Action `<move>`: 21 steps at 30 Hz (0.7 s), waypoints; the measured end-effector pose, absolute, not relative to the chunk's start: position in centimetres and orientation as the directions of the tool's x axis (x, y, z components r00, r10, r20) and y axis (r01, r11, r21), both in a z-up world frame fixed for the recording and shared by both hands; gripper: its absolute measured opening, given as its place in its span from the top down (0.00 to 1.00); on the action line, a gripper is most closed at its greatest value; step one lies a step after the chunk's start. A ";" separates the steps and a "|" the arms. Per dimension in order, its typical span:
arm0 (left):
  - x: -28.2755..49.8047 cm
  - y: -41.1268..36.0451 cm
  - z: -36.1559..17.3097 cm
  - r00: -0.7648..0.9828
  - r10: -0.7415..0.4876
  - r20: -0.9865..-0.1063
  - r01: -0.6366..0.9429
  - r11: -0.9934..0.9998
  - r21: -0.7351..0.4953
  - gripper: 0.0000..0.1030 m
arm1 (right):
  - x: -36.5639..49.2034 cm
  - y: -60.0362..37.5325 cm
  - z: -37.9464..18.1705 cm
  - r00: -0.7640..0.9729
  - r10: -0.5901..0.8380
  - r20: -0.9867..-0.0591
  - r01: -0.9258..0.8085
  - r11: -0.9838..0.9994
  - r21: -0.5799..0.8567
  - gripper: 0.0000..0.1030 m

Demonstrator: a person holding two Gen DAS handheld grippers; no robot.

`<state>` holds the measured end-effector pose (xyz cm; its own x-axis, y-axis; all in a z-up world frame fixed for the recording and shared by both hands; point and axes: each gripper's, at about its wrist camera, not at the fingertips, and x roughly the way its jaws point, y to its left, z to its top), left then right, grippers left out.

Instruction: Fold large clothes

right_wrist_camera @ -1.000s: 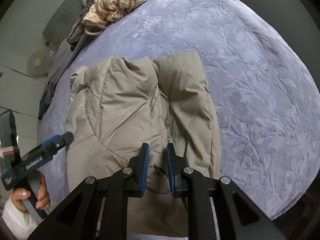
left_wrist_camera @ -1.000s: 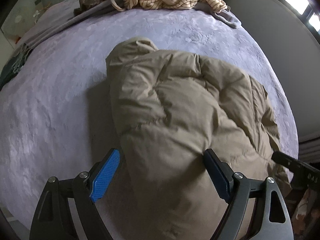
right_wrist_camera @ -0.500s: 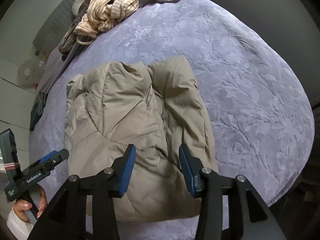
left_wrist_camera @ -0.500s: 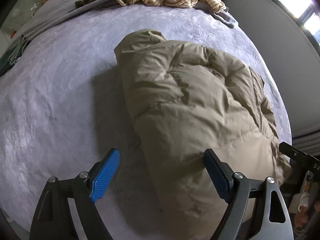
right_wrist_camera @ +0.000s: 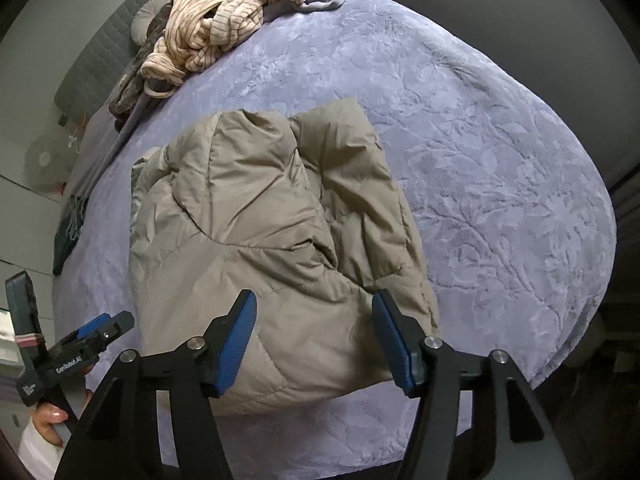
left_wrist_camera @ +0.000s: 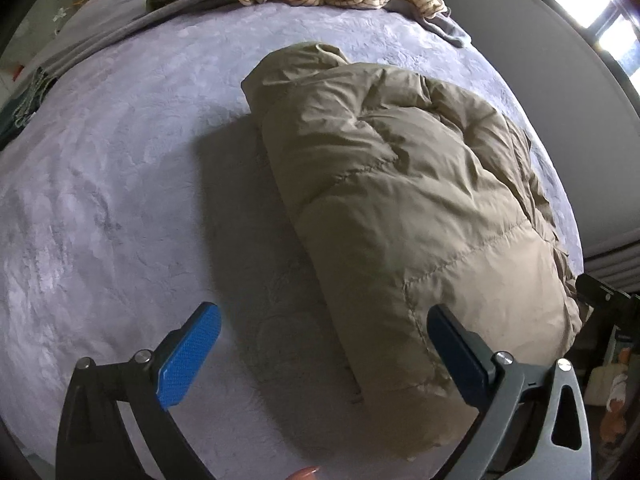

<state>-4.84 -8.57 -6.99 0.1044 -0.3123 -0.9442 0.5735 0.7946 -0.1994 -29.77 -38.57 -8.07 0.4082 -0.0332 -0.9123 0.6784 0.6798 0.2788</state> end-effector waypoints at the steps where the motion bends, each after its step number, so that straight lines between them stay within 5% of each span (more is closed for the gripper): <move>1: -4.7 -8.5 -7.0 0.105 -0.313 -0.944 0.571 0.796 -0.200 0.00 | -29.6 -38.8 -8.0 0.407 -0.030 -0.913 0.676 0.682 0.279 0.33; 8: -2.9 -8.9 -7.8 0.066 -0.314 -0.947 0.476 0.844 -0.247 0.00 | -27.1 -42.4 -8.5 0.385 0.025 -0.923 0.635 0.718 0.284 0.30; 11: -2.1 -9.4 -8.3 0.050 -0.338 -0.940 0.434 0.855 -0.284 0.00 | -25.8 -44.5 -9.3 0.379 0.065 -0.923 0.622 0.721 0.306 0.20; 21: 0.2 -10.2 -10.8 -0.063 -0.492 -0.869 0.325 0.813 -0.483 0.00 | -23.9 -50.2 -13.8 0.419 0.290 -0.861 0.578 0.646 0.498 0.20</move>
<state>0.20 -10.17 -10.76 -0.0628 -0.4916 -0.8686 0.3253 0.8127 -0.4834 -23.87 -50.19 -13.80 0.4186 0.2895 -0.8608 0.5777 0.6464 0.4984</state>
